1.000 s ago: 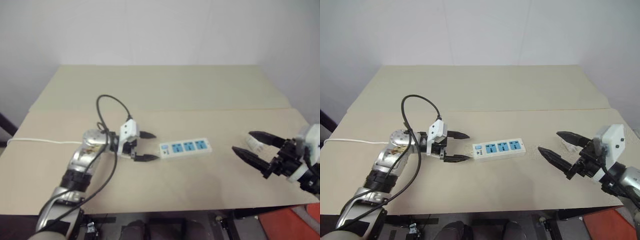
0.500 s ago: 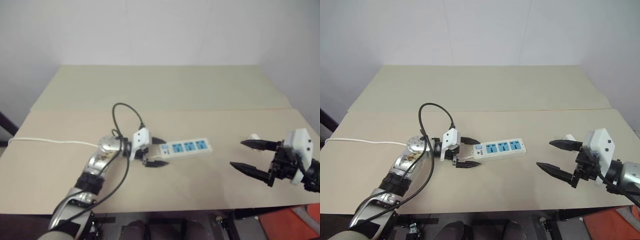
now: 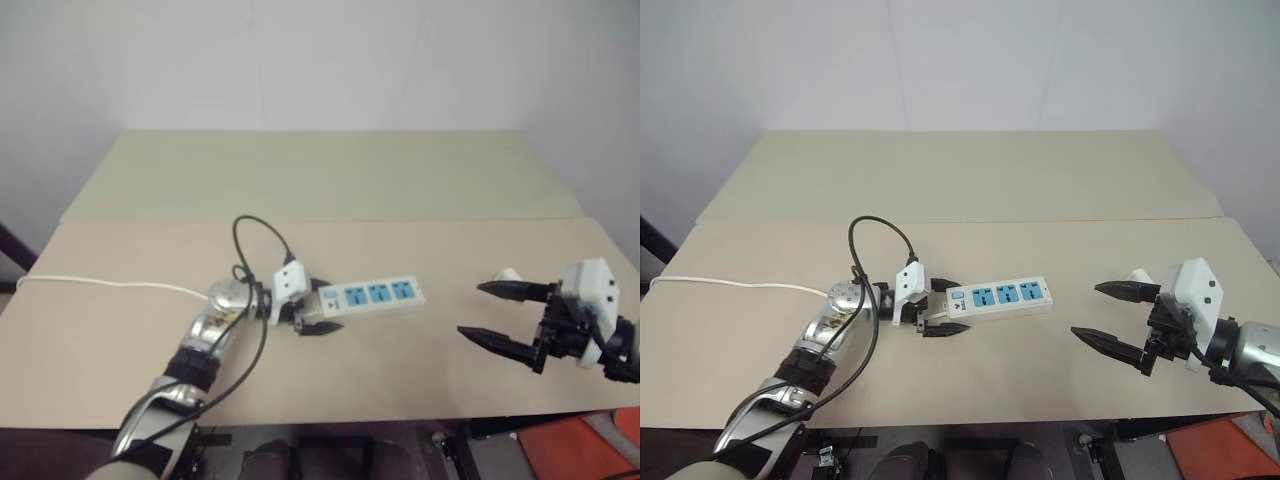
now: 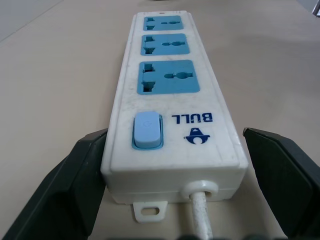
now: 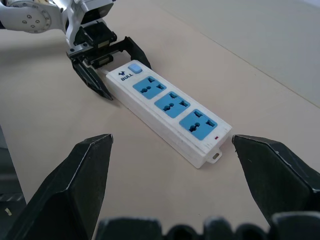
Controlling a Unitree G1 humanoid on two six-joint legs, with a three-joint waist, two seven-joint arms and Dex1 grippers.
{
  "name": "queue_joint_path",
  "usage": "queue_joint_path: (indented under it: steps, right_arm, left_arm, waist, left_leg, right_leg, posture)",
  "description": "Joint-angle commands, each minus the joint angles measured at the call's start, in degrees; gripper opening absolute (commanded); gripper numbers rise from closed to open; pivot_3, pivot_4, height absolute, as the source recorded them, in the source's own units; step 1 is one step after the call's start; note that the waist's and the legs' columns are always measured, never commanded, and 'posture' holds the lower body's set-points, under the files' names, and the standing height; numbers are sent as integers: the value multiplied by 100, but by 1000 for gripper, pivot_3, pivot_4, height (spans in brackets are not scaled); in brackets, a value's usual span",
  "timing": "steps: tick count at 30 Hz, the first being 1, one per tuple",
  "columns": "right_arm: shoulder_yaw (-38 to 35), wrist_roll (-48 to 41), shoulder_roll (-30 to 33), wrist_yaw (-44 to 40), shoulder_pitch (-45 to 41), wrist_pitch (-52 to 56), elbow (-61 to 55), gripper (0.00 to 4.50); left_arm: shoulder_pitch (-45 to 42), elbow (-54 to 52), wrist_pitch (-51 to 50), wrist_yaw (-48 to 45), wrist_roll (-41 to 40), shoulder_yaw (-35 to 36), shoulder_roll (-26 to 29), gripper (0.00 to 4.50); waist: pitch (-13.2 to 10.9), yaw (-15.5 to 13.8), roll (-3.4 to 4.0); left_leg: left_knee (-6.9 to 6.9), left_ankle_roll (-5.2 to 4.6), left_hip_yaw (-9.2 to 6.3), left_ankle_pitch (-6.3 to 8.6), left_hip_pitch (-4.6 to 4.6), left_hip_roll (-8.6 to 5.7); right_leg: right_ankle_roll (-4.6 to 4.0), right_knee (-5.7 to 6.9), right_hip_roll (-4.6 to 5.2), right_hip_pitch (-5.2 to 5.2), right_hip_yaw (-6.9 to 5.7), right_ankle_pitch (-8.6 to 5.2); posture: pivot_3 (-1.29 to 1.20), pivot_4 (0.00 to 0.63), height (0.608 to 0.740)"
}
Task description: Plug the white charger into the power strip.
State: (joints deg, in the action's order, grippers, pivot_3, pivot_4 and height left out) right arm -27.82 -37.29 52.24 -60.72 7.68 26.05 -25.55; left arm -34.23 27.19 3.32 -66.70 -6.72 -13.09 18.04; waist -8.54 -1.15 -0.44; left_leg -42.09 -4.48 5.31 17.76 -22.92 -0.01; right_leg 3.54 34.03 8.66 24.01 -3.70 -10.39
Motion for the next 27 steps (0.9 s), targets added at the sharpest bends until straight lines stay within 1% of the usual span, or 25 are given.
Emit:
queue_joint_path:
  steps: [1,5,13,22,25,27]
  right_arm:
    - [-127,-72,-37,24,-22,-96,-145,4500]
    - [-146,-80,-66,35,1,-76,-173,4500]
    - [-267,-150,-46,16,32,-18,-229,4500]
    - [-410,-291,20,14,-10,98,-275,4500]
    - [-467,-329,48,13,17,124,-295,4500]
    - [-504,-351,54,14,45,142,-319,4500]
  left_arm:
    - [-61,183,216,116,-48,57,-170,4476]
    - [-50,515,547,125,-164,226,-365,4476]
    - [-128,1259,1112,-24,-137,323,-505,4476]
    - [-303,2037,1729,-246,92,197,-684,4476]
    - [-401,2269,1837,-266,131,196,-733,4476]
    - [-482,2413,1910,-291,164,193,-756,4476]
  waist:
    - [0,-15,0]
    - [0,-61,1]
    - [2,-118,2]
    - [12,-139,11]
    - [14,-155,13]
    - [13,-158,13]
  left_leg:
    - [-1,0,0,0,1,0]
    - [-4,-3,-1,2,1,-1]
    - [-14,-9,-2,5,6,-2]
    - [-15,-15,-4,9,8,-5]
    - [-16,-26,-8,15,20,-6]
    - [-14,-59,-14,35,49,-5]
  right_leg:
    - [0,0,1,0,0,0]
    - [0,-1,6,-1,0,0]
    - [0,1,10,-7,-2,0]
    - [0,1,17,-12,-5,1]
    - [0,0,22,-31,-12,1]
    - [1,-6,25,-65,-19,1]
  posture:
    - [0,150,740]
    - [0,150,740]
    - [0,150,740]
    - [0,150,740]
    - [0,150,740]
    - [0,150,740]
